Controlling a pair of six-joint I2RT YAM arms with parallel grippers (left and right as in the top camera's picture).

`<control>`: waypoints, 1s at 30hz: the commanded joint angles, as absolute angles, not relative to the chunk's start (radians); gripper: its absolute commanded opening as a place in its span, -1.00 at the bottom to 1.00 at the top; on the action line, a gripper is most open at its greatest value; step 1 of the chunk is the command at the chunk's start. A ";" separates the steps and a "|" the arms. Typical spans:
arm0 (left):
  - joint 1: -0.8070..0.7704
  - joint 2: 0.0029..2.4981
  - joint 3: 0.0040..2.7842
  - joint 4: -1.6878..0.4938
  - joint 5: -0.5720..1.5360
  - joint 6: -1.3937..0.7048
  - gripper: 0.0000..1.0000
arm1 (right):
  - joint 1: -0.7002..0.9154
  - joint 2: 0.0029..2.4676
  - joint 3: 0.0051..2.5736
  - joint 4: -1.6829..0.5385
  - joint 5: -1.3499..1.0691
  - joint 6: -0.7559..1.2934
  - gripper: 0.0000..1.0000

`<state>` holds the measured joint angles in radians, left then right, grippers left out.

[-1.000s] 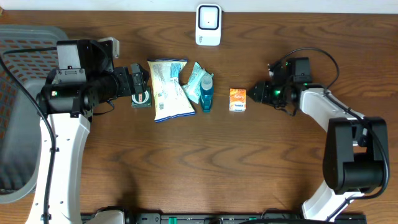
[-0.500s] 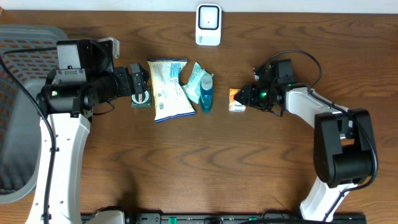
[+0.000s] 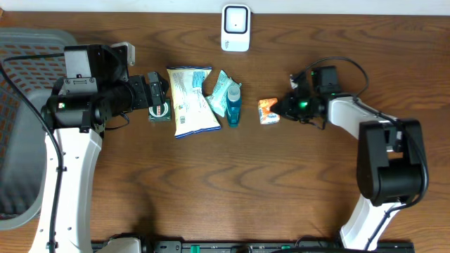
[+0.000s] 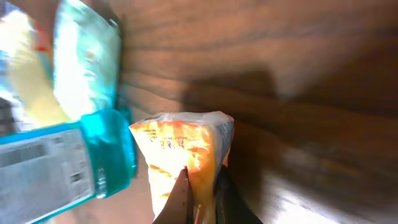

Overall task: Scan the item barcode
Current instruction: 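Move the right gripper onto the orange pack and grasp it, then lift the orange pack and carry it toward the white scanner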

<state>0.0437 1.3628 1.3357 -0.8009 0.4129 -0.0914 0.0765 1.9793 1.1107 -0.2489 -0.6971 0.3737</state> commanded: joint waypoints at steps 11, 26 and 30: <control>0.043 1.365 1.337 -0.800 0.406 -0.075 0.96 | -0.016 1.785 1.105 -0.111 -1.285 0.283 -0.98; 0.043 1.365 1.337 -0.800 0.406 -0.075 0.95 | -0.003 1.785 1.105 -0.040 -1.555 0.446 -0.98; 0.043 1.365 1.337 -0.800 0.406 -0.075 0.95 | -0.003 1.785 1.105 -0.036 -1.554 0.476 -0.98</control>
<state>0.0437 1.3628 1.3357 -0.8009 0.4126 -0.0914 -0.0071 1.7859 1.1042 -0.0399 -1.5021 0.4282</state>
